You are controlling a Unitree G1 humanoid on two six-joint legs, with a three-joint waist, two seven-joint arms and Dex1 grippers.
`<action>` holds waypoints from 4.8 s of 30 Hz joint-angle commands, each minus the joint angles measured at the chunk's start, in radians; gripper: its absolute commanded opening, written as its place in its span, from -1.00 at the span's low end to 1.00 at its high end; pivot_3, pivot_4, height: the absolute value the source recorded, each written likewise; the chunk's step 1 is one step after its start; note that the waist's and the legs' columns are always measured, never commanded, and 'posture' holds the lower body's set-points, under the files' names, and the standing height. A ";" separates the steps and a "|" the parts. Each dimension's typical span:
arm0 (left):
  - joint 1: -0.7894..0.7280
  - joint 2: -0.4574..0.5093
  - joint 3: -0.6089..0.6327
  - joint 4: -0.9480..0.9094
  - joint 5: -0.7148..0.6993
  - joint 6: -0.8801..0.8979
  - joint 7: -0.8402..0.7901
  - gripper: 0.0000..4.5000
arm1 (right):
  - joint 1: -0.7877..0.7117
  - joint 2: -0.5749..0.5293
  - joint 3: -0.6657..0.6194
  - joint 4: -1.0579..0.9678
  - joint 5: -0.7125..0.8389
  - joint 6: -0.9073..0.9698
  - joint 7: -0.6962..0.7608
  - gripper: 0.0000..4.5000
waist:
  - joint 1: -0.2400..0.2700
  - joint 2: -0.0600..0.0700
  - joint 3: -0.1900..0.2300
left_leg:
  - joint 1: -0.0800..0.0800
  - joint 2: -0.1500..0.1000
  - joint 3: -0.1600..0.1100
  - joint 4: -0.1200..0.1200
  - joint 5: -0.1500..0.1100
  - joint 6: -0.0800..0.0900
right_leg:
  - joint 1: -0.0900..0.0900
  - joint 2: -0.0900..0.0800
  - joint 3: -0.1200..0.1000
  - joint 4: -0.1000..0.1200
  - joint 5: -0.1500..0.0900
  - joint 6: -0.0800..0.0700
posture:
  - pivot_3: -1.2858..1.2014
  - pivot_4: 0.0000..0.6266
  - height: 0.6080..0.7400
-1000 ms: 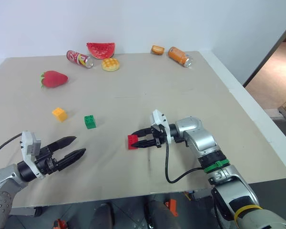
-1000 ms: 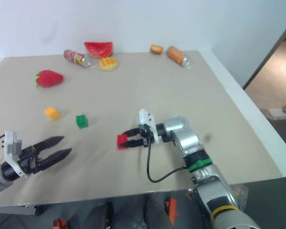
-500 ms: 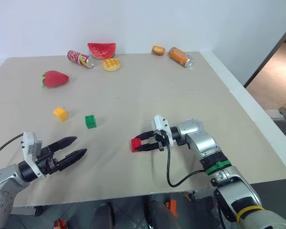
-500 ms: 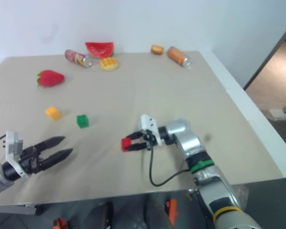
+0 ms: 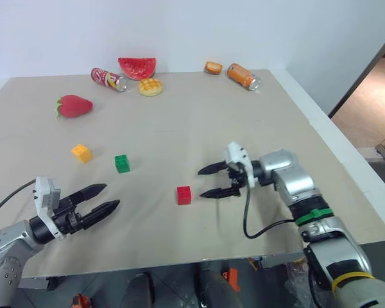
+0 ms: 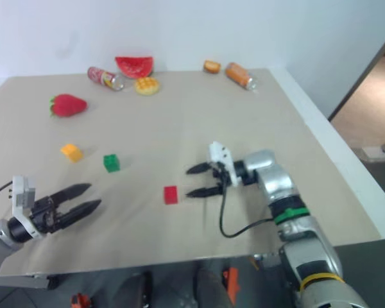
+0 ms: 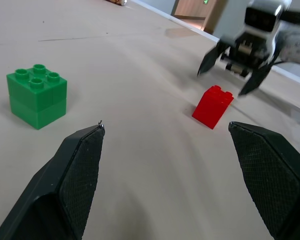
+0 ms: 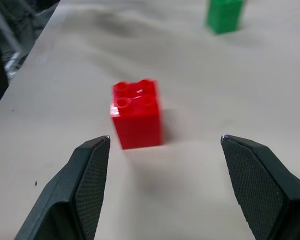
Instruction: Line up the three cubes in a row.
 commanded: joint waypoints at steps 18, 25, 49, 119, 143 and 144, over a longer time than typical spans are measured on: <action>-0.279 -0.236 -0.181 0.169 0.384 -0.058 0.501 0.83 | 0.076 -0.035 -0.164 -0.278 0.119 0.127 -0.165 0.63 | 0.017 0.001 0.000 | 0.002 0.000 0.001 0.002 0.001 0.000 | 0.002 0.002 0.005 0.001 0.005 0.003 | 0.03 -0.52 1.00; -0.406 -0.279 -0.216 0.156 0.395 0.047 0.598 0.83 | 0.090 -0.048 -0.169 -0.313 0.132 0.146 -0.191 0.63 | 0.020 0.001 0.000 | 0.002 0.000 0.001 0.003 0.001 0.000 | 0.002 0.003 0.006 0.001 0.007 0.006 | 0.03 -0.52 1.00; -0.437 -0.267 -0.232 -0.012 0.440 0.298 0.752 0.83 | 0.091 -0.027 -0.141 -0.283 0.126 0.128 -0.203 0.63 | 0.026 0.000 0.000 | 0.001 0.000 0.001 0.002 0.001 0.000 | 0.002 0.004 0.006 0.000 0.007 0.008 | 0.03 -0.52 1.00; -0.666 -0.041 -0.428 0.813 0.424 -0.613 -0.610 -0.42 | 0.299 -0.183 -0.208 -0.630 0.232 0.279 -0.252 0.65 | 0.027 0.001 0.000 | -0.003 0.001 0.000 0.003 0.000 0.001 | -0.001 0.004 0.004 0.000 0.003 0.003 | 0.03 -0.52 1.00; -0.684 -0.083 -0.477 0.819 0.522 -0.636 -0.503 -0.42 | 0.285 -0.166 -0.183 -0.603 0.218 0.261 -0.272 0.65 | 0.031 0.002 -0.001 | -0.003 0.000 0.000 0.009 0.000 0.002 | 0.002 0.004 0.005 0.000 0.004 0.005 | 0.03 -0.52 1.00; -0.684 -0.085 -0.477 0.820 0.521 -0.627 -0.504 -0.42 | 0.284 -0.164 -0.181 -0.603 0.217 0.261 -0.273 0.65 | 0.031 0.002 -0.001 | -0.003 0.000 0.000 0.009 0.001 0.002 | 0.002 0.003 0.005 0.000 0.005 0.005 | 0.03 -0.52 1.00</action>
